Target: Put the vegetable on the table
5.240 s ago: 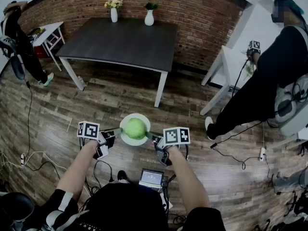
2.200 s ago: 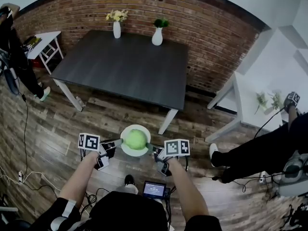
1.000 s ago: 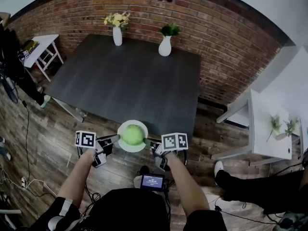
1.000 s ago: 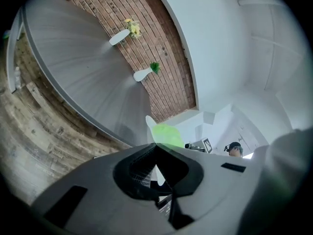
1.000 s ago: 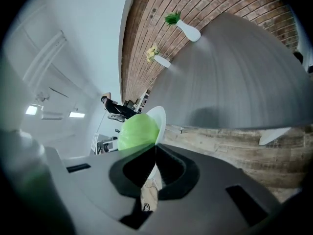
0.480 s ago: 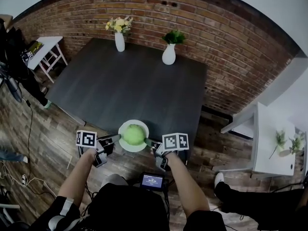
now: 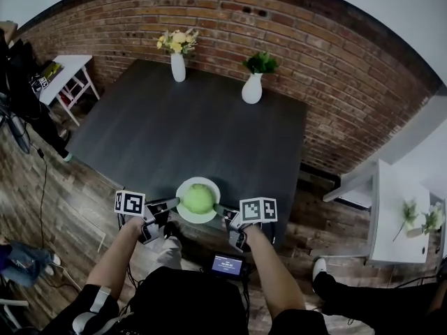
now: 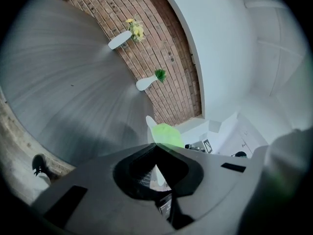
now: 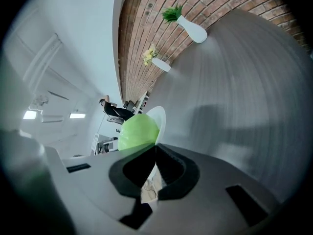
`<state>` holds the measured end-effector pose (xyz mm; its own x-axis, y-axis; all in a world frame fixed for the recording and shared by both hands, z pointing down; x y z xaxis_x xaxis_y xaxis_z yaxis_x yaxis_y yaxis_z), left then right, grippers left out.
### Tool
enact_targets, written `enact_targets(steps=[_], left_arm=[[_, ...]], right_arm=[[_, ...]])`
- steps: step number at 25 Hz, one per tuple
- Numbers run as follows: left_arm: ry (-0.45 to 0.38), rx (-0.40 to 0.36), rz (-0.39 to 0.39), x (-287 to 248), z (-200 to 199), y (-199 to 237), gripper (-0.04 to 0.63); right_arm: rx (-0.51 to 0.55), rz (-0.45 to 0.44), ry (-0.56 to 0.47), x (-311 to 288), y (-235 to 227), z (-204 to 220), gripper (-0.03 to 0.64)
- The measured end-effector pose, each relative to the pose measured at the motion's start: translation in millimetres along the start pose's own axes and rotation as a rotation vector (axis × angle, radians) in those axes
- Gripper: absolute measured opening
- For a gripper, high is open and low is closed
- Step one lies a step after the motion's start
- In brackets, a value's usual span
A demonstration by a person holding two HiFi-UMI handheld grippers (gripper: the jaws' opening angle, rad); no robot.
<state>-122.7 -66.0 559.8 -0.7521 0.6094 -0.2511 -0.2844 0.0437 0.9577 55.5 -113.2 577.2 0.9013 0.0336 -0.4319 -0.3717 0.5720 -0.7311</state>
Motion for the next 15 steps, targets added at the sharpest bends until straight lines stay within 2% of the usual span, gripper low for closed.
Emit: enact_targets(steps=[2, 6, 15], left_arm=[[0.011, 0.014, 0.020, -1.1, -16.5, 2.5, 0.003], [0.042, -0.013, 0.013, -0.2, -58.9, 20.0, 0.003], [0.152, -0.054, 0.008, 14.8, -178.4, 36.1, 0.003]], right_arm=[[-0.005, 0.011, -0.007, -11.2, -3.4, -11.4, 0.011], [-0.023, 0.037, -0.024, -37.0, -11.6, -36.5, 0.011], [-0.070, 0.086, -0.095, -113.3, -15.6, -111.7, 0.012]])
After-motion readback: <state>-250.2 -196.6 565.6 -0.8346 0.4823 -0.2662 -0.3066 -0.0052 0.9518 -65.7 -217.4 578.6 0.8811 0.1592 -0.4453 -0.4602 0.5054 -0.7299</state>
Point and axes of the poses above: the fingertips, and each gripper's own axes: x backward along the fingers, y to its left, z out of its underside, the point moved 4 cm from there along x, backward along the fingers, and after that the axes turned 14 degrees about x, right-handed, at the moved point
